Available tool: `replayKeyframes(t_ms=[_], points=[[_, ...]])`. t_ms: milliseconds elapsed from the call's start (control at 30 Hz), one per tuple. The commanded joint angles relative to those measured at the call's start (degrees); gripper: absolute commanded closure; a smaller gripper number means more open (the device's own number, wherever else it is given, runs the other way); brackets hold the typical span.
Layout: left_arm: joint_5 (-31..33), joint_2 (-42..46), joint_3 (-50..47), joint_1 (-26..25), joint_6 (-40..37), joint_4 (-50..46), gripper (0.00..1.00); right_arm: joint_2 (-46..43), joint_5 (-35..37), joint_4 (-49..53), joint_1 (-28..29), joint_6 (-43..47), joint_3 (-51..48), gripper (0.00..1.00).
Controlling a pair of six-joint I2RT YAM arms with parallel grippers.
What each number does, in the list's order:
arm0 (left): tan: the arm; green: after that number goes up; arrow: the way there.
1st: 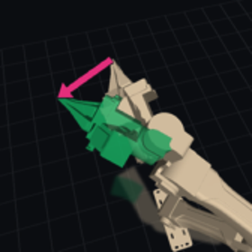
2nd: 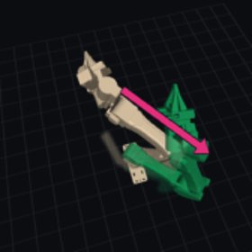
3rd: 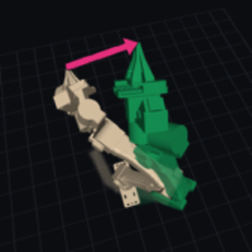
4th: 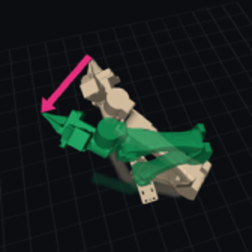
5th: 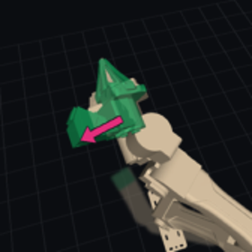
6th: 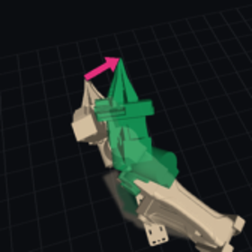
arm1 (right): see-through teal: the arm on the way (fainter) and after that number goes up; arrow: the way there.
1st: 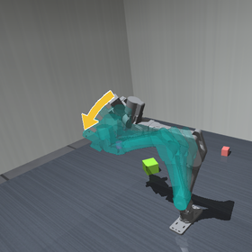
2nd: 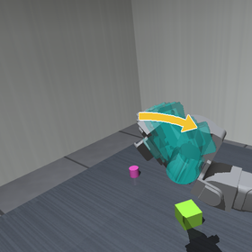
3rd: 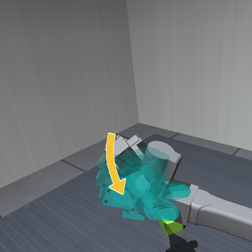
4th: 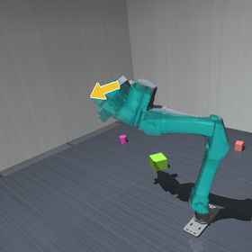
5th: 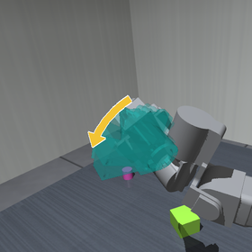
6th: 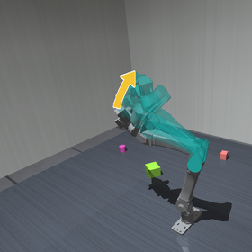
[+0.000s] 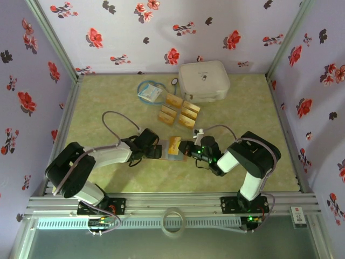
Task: Put the credit cards into the card holder
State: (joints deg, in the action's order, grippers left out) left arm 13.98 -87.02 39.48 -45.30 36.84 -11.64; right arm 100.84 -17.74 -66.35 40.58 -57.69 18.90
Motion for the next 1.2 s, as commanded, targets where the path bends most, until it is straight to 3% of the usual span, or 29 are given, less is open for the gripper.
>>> replayKeyframes(t_ms=[0, 1167], points=[[-0.6, 0.1, -2.2, -0.7, 2.4, -4.0, 0.0, -0.4, 1.9, -2.6, 0.4, -0.6, -0.9, 1.0], [-0.5, -0.7, -3.6, -0.8, 2.8, -2.3, 0.0, 5.1, 0.9, -6.8, 2.4, -4.5, 0.6, 1.0]])
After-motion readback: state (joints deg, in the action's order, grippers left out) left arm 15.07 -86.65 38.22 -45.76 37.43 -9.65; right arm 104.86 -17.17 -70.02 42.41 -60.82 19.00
